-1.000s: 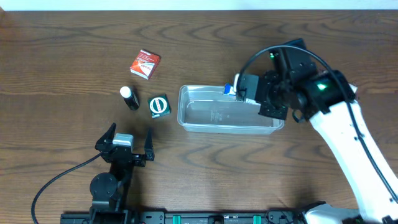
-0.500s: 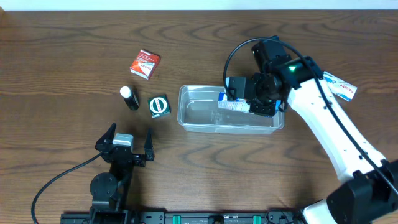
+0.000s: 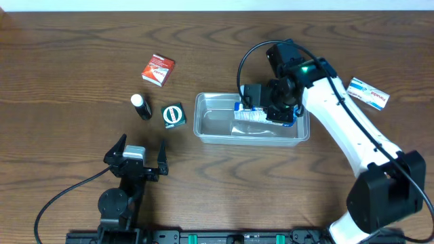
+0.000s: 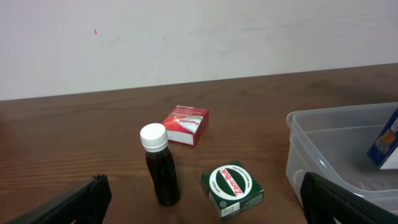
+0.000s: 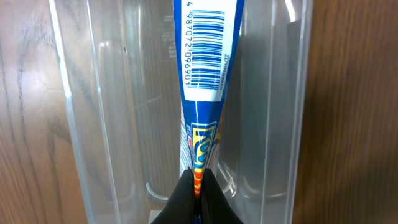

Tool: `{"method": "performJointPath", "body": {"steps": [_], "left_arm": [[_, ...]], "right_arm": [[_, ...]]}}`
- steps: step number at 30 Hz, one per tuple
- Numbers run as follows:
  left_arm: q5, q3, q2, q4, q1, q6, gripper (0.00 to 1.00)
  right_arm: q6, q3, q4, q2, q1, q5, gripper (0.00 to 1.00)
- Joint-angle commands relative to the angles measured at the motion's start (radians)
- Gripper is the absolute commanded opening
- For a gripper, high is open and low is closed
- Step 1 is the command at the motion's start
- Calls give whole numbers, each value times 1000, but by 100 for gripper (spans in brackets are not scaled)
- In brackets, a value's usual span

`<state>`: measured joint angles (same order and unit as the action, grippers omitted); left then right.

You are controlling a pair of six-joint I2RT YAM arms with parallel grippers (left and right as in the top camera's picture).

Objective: Pack container
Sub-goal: 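Carry the blue box over the clear container and lower it inside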

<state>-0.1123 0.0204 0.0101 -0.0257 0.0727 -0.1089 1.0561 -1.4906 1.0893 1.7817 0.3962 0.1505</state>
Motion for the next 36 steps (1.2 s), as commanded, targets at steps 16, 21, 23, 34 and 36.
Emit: {"method": "performJointPath", "body": {"steps": [16,21,23,34,36], "left_arm": [[-11,-16,-5,-35,-4,-3,98],[-11,-16,-5,-35,-4,-3,98],[-11,-16,-5,-35,-4,-3,98],[-11,-16,-5,-35,-4,-3,98],[-11,-16,-5,-35,-4,-3,98]], "right_arm": [[68,2,-12,64,-13,23,1],[68,4,-13,64,-21,23,1],[79,9,-12,64,-27,23,1],[86,86,-64,64,-53,23,1],[86,109,-81,64,-53,29,1]]}}
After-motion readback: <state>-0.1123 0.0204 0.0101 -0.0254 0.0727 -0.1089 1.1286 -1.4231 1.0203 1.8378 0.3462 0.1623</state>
